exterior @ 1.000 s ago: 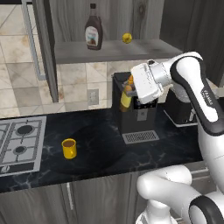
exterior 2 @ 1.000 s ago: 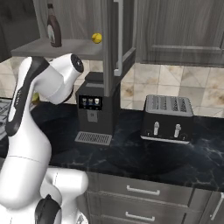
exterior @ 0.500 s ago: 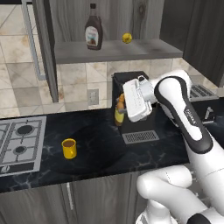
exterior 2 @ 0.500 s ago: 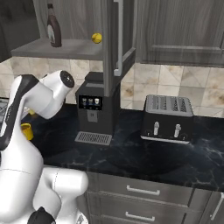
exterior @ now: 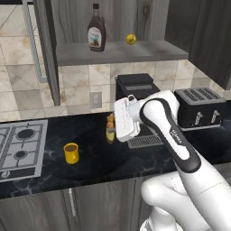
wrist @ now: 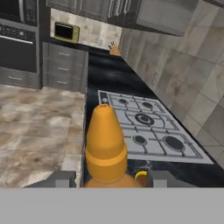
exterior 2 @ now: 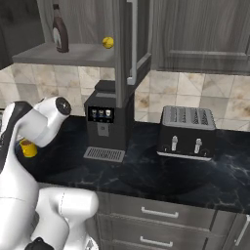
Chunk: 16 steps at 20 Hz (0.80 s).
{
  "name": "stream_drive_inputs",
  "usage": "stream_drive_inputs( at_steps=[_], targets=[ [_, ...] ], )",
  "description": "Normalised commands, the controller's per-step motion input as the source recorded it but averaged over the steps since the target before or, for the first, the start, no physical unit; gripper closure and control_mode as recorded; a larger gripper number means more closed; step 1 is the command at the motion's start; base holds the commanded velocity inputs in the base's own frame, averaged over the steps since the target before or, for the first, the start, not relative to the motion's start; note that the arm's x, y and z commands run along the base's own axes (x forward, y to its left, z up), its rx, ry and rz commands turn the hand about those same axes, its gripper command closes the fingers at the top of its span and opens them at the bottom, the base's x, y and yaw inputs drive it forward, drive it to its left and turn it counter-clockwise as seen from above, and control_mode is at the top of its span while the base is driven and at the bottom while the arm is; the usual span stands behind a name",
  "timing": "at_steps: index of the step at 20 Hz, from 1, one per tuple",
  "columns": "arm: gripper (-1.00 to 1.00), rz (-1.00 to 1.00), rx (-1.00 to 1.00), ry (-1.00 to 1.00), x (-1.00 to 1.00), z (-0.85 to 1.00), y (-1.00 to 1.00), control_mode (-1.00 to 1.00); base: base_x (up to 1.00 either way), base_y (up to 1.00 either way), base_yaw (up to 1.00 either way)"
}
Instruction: Pick the syrup bottle and honey bottle from the cabinet and place them next to the mug.
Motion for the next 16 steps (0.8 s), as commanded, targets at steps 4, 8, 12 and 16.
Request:
stream_drive_inputs(
  at_steps=[4, 8, 12, 16],
  targets=[
    [1.0, -0.06, 0.0, 0.0, 0.0, -0.06, 0.0, -1.0, 0.0, 0.0, 0.0],
    [1.0, -0.03, 0.06, 0.0, 0.08, -0.28, 0.0, -1.0, 0.0, 0.0, 0.0],
    [1.0, 0.0, 0.1, 0.0, 0.19, -0.33, 0.0, -1.0, 0.0, 0.0, 0.0],
    [1.0, 0.0, 0.06, 0.0, 0.29, -0.14, 0.0, -1.0, 0.0, 0.0, 0.0]
  ],
)
